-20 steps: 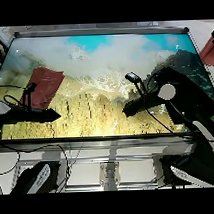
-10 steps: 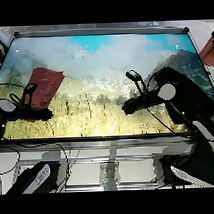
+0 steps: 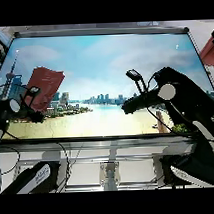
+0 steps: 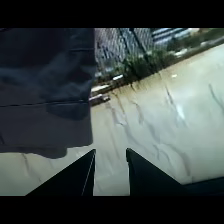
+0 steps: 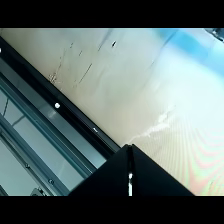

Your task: Fold the clothes and pants, and hang the long-sleeved shirts on hangers.

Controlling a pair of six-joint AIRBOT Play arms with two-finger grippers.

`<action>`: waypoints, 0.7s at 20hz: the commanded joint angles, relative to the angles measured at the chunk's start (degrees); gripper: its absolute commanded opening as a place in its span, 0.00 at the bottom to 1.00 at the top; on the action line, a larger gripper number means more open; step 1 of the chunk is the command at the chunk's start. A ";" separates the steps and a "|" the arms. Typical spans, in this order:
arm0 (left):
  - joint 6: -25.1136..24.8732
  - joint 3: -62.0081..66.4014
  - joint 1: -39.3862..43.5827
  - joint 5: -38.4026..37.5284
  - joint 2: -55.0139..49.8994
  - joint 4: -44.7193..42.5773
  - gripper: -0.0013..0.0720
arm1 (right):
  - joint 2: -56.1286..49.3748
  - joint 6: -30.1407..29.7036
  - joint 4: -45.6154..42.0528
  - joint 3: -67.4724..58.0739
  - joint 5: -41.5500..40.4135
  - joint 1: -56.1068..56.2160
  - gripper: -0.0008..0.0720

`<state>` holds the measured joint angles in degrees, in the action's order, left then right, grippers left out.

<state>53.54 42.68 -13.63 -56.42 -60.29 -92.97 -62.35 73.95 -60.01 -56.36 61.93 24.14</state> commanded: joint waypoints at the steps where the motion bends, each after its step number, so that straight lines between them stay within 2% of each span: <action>1: -3.89 0.04 -0.04 1.68 -0.37 -4.72 0.36 | -0.04 0.39 0.02 -0.02 -0.07 0.07 0.03; 11: -3.91 0.02 -0.04 4.39 -0.37 -4.76 0.36 | -0.04 1.66 0.02 -0.02 -0.02 0.07 0.03; 13: -3.89 0.02 -0.04 4.37 -0.37 -4.74 0.30 | -0.04 1.66 0.00 -0.02 -0.02 0.07 0.03; 14: -3.91 0.02 -0.04 4.37 -0.37 -4.72 0.31 | -0.04 1.66 0.00 -0.02 -0.02 0.07 0.03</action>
<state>49.67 42.68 -13.63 -52.27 -60.62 -97.65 -62.37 75.50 -60.01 -56.36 61.89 24.14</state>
